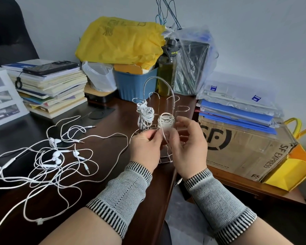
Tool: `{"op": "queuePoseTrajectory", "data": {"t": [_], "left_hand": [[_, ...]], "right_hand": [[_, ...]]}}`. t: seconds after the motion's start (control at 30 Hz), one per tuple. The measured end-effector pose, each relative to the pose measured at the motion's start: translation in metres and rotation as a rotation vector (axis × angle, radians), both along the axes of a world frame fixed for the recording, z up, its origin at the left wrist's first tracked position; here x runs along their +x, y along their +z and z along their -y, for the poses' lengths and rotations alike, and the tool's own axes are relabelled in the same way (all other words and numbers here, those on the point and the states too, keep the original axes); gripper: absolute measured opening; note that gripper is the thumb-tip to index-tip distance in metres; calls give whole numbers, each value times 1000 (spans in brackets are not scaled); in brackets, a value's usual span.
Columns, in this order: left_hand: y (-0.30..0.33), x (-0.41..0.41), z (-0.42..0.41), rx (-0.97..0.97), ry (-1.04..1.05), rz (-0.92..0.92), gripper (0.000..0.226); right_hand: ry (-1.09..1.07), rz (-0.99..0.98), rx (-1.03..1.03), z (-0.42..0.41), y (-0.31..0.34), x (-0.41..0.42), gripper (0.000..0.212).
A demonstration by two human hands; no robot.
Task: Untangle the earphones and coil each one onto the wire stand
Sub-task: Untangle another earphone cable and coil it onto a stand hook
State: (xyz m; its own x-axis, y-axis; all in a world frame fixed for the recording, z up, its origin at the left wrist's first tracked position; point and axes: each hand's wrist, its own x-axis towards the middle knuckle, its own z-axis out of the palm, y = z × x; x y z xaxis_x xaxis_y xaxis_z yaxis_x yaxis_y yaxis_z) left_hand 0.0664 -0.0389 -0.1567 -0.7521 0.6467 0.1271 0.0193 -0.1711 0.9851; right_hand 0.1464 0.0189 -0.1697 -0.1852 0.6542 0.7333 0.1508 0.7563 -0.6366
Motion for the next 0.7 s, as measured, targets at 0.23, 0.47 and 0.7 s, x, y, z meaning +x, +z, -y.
{"op": "queuePoseTrajectory", "data": {"t": [0.23, 0.47, 0.7], "left_hand": [[-1, 0, -1, 0, -6, -2, 20], [-6, -4, -2, -30, -2, -59, 21], [-14, -7, -6, -83, 45, -253, 12]], "right_hand": [[9, 53, 14, -5, 4, -7, 30], [62, 47, -49, -6, 12, -7, 33], [112, -49, -235, -5, 17, -6, 25]]}}
